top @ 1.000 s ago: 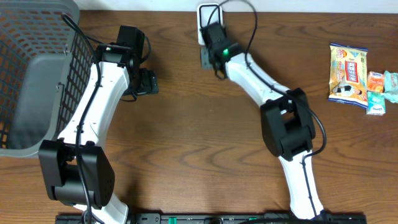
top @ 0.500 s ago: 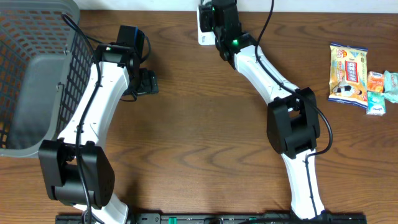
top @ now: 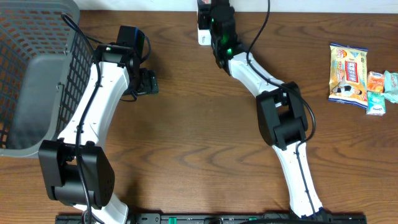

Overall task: Scan the item barcode
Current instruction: 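Carry the Zam-Buk tin rightward toward the snack packs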

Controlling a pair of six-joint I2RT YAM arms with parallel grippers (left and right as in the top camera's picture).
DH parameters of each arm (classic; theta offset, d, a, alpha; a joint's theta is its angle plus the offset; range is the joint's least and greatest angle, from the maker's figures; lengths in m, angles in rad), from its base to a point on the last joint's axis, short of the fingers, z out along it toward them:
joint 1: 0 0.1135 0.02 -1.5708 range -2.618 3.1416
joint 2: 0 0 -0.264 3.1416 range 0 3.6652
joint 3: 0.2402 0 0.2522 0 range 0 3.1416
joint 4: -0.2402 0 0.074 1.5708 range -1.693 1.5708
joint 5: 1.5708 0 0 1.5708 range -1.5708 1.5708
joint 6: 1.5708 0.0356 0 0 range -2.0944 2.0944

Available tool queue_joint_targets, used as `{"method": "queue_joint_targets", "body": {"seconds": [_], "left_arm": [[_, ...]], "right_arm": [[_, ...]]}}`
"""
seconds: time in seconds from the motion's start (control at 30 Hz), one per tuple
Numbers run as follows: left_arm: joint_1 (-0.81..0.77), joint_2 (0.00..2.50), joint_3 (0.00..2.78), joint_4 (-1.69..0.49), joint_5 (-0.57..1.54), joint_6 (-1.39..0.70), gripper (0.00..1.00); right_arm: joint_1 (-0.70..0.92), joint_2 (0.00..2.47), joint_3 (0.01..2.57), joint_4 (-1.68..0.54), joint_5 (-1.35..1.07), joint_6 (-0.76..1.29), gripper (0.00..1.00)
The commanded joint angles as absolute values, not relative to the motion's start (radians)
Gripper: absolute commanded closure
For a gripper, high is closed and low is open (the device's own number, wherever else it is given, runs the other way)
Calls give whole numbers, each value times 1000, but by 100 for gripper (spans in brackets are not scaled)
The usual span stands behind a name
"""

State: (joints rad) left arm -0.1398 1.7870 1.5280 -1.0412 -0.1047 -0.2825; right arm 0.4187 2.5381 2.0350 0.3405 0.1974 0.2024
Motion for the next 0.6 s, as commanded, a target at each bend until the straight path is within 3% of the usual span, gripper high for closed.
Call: {"method": "queue_joint_targets", "body": {"seconds": [0.0,0.2,0.57], "left_arm": [[-139,1785,1526,-1046,-117,-273,2],[-139,1785,1526,-1046,-117,-273,2],[-139,1785,1526,-1046,-117,-273,2]], "right_arm": [[401,2539,2048,347,224,197,50],[383,2493,2048,282,261,220,52],[207,2231,2048,-183,260,314,55]]}}
